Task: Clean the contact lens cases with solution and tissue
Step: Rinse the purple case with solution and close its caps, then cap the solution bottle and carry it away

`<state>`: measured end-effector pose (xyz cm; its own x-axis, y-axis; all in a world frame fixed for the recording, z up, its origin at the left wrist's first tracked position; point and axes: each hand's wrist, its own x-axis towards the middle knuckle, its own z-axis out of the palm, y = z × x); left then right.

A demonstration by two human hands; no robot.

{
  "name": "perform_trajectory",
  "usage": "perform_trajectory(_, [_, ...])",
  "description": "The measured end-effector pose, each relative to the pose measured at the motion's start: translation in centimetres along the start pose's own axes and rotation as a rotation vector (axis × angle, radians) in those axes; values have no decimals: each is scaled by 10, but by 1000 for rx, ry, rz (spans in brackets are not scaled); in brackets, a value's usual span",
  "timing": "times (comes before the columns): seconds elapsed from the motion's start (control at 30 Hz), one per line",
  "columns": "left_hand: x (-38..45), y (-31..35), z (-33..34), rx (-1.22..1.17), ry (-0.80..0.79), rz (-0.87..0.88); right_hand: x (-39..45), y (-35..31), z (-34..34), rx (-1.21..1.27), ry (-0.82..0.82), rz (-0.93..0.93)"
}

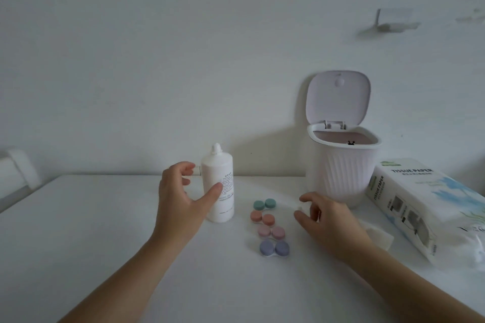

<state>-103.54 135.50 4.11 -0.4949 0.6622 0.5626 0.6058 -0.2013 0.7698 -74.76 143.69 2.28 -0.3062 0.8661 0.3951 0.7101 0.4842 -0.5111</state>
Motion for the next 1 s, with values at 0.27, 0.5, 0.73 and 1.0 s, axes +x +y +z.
perform_trajectory(0.27, [15, -5, 20, -176, -267, -284, 32, -1, 5, -241, -227, 156])
perform_trajectory(0.5, [7, -5, 17, -226, -279, -149, 34, 0, 6, -95, -132, 73])
perform_trajectory(0.73, [-4, 6, 10, -158, -426, 34, 18, -9, -18, 658, 14, 67])
perform_trajectory(1.0, [-8, 9, 10, 19, -525, 261, 4, -38, -32, 978, 9, -15])
